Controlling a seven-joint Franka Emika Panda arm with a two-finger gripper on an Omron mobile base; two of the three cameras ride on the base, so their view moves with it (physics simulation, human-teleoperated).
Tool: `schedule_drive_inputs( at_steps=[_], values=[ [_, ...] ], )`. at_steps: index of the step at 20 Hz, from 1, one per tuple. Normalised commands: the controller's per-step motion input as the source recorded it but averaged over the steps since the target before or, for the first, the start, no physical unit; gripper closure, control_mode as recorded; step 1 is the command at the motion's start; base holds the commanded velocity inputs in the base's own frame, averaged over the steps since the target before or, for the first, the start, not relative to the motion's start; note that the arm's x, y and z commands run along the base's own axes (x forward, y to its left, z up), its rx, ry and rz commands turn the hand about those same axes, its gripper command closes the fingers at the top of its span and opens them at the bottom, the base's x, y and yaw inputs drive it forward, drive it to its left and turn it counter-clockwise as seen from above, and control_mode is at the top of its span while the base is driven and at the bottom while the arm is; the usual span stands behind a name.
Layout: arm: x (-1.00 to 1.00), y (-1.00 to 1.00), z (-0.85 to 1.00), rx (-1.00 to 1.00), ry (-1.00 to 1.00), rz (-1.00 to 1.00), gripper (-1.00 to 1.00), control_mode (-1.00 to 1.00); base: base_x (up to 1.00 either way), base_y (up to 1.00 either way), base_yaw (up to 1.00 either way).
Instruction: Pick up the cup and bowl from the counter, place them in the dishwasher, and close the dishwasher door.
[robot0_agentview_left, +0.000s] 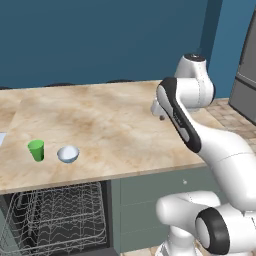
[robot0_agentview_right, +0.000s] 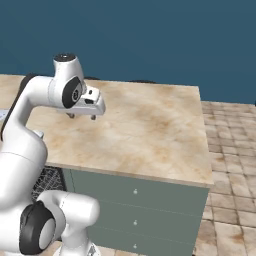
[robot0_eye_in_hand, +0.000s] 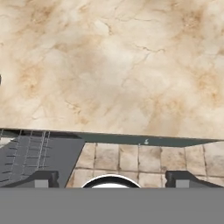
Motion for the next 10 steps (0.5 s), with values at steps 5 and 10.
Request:
schedule_drive_inputs(
  at_steps=[5,10],
  values=[
    [0.01,0.31,-0.17,0.0,0.0,0.0,-1.0,-1.0,0.0,0.0,0.0],
    [0.02,0.28,-0.1,0.0,0.0,0.0,-1.0,-1.0,0.0,0.0,0.0]
  ],
)
